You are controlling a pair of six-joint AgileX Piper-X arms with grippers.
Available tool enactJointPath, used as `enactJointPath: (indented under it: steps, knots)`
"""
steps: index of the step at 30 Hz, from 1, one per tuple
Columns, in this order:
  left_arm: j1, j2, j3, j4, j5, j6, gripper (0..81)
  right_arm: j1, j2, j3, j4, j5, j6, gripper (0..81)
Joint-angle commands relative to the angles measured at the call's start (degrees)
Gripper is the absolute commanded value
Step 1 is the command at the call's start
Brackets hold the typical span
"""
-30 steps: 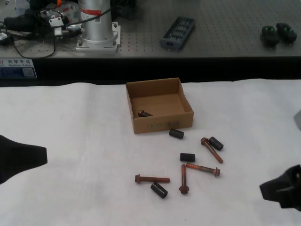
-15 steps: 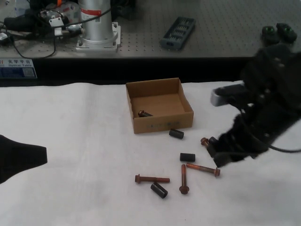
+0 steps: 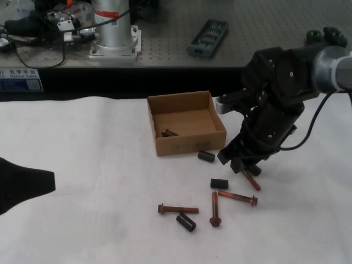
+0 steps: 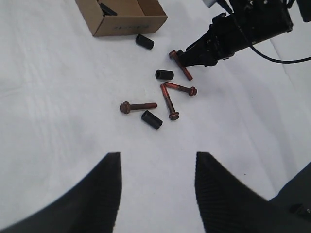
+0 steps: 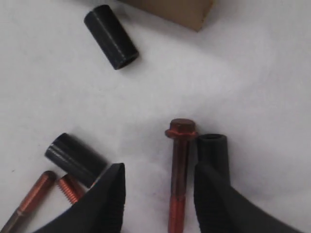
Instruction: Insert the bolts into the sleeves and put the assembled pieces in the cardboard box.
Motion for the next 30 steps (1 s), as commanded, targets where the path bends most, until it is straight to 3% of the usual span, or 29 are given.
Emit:
enactJointPath:
  steps: [1,30]
  knots:
    - [0.1,-0.4,-0.2,-0.2,0.0,0.7,34.8,-1.1,1.7,-1.3,0.1,0.1,-0.8,33.7]
    - [0.1,-0.4,-0.2,-1.8,0.0,0.6,34.8,-0.6,2.6,-1.3,3.3,-0.4,-1.9,33.7]
